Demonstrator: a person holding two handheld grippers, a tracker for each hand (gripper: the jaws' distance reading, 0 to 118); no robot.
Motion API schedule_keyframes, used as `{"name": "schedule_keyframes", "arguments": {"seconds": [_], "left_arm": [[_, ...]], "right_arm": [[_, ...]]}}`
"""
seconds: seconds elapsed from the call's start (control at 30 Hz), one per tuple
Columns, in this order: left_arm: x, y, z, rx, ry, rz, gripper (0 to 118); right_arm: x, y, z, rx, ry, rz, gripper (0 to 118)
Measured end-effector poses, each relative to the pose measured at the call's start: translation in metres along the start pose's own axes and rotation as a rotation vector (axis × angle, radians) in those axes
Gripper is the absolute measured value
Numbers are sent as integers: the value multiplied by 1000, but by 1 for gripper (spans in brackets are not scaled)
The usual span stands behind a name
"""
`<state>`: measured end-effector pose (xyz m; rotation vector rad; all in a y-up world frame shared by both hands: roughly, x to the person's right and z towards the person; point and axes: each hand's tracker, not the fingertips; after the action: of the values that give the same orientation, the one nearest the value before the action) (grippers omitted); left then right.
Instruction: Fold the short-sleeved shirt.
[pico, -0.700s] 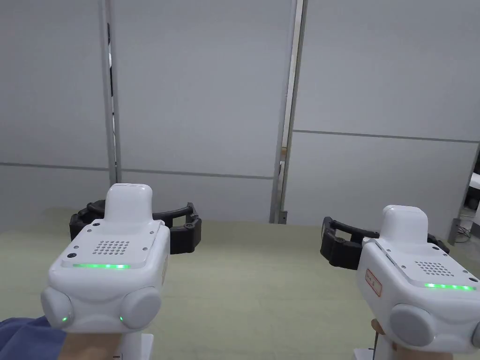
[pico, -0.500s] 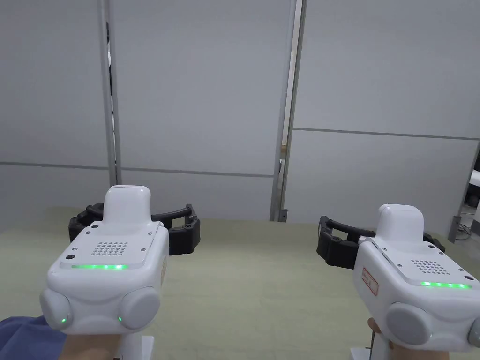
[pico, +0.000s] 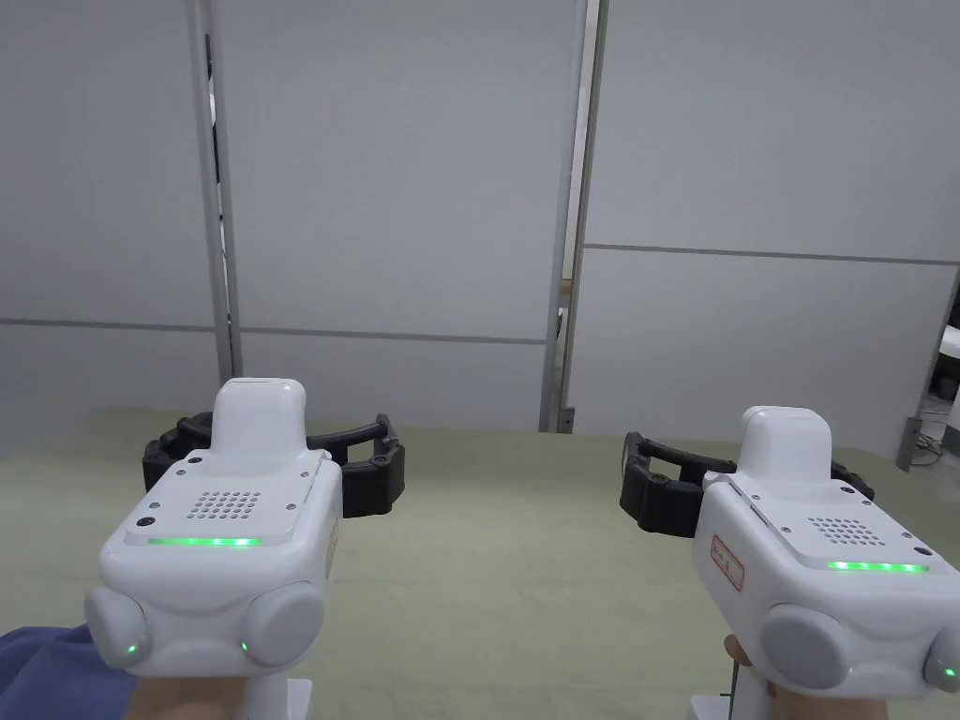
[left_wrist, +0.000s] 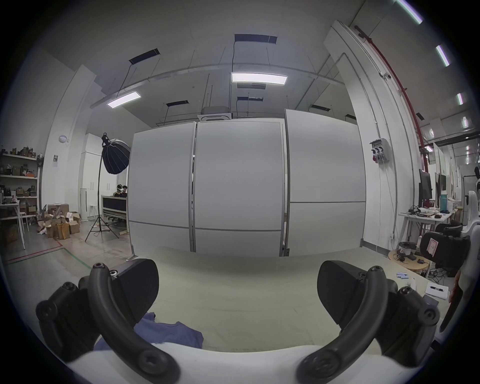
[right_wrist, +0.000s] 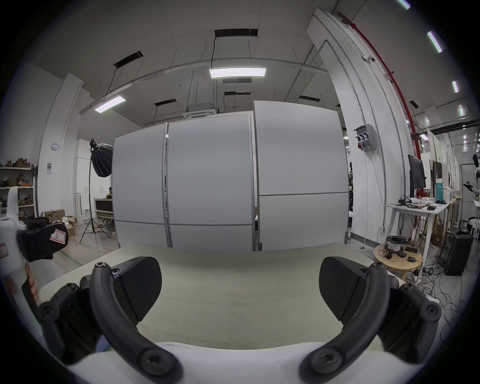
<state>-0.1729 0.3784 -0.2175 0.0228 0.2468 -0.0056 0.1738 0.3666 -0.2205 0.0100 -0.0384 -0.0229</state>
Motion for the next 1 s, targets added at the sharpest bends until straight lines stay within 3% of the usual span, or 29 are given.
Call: {"name": "schedule_keyframes", "arguments": {"seconds": [0.87,0.9,0.93,0.97,1.0], "left_arm": [[-3,-7,10,10,-14,14,118],[-3,-6,11,-4,-23,4,118],[-2,-5,14,-7,-33,-7,116],[-1,-5,17,15,-41,-9,90],[1,-5,19,32,-28,-10,23]], "right_arm": [[-5,-15,6,4,7,47,118],[-5,-15,9,17,9,66,108],[-7,-15,12,39,11,97,77],[-9,-15,14,56,-13,129,24],[-11,-15,14,58,-44,139,2]]}}
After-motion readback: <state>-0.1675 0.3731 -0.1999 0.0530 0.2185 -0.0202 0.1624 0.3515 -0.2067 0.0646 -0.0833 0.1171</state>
